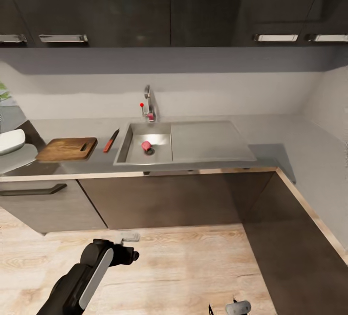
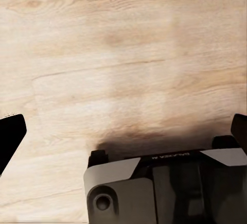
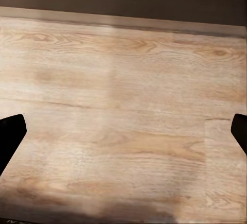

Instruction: In the kitchen, take the Vidalia onion out of the sink, dice it on the chopping board with the paring knife, put the diced onion into the bowl on the countertop, then place both the paring knife and the chopping board into the sink.

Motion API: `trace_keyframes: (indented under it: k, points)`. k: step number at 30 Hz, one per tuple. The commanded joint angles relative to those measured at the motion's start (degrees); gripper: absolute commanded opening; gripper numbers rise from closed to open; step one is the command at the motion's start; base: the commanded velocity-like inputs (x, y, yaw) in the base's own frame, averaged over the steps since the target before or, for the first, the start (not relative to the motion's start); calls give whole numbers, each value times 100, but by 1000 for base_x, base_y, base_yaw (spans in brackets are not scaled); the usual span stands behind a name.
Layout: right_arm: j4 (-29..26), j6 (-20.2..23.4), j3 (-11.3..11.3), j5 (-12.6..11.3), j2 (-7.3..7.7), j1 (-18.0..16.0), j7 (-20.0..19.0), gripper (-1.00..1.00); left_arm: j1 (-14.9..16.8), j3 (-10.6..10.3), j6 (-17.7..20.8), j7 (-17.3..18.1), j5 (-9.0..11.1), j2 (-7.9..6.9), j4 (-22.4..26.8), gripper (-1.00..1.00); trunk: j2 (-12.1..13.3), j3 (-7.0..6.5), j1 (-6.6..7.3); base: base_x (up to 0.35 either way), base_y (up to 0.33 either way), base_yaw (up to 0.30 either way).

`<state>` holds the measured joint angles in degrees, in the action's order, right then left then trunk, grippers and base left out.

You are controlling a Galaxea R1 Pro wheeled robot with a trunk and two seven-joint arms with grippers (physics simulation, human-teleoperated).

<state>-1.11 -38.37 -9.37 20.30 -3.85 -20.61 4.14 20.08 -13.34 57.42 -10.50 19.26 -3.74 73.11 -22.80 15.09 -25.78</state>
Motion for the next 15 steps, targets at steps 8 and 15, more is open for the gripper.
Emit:
trace_keyframes:
  k: [8,15]
  points:
    - [6,-13,-21,61,-2,-5,43,100,5,13,22,-60,60,-12,347,100,-12,11,0,-274,0,0]
    - [6,-12,-21,61,-2,-5,43,100,8,64,31,-65,59,23,1029,100,-12,11,0,-43,0,0]
